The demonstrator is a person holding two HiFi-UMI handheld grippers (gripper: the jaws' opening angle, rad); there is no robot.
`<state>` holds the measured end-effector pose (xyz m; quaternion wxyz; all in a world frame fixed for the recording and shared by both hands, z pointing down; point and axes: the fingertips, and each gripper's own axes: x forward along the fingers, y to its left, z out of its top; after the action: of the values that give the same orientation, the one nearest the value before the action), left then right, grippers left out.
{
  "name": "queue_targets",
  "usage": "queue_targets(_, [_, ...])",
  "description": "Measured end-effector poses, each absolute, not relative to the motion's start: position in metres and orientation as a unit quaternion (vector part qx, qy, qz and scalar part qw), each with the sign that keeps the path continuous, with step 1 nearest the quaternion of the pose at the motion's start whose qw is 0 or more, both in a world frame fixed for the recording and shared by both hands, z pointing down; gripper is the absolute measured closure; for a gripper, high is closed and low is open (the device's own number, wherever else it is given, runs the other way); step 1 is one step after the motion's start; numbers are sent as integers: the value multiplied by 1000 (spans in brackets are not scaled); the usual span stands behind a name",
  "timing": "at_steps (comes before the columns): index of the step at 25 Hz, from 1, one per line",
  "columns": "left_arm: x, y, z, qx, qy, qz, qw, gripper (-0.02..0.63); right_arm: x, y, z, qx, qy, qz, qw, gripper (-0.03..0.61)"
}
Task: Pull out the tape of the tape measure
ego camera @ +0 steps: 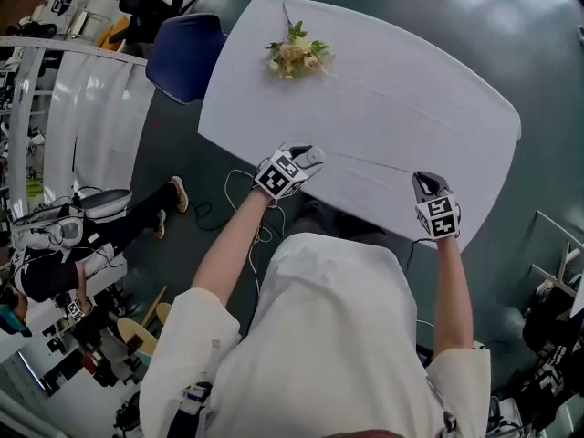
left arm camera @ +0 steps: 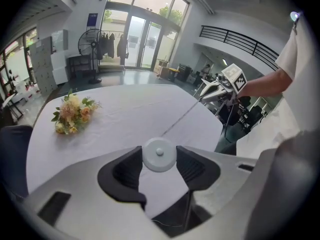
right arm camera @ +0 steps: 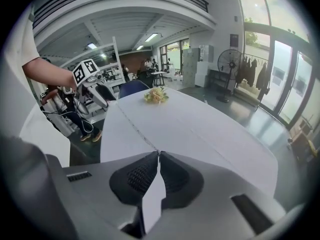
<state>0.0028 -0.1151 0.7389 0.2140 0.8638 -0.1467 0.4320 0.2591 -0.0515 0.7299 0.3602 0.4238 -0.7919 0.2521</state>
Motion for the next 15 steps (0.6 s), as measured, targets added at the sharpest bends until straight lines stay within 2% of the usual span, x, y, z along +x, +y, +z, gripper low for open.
queue_targets(15, [7, -99, 848, 815, -116, 540, 173, 397, 250, -10, 824, 405, -734, 394, 378, 538])
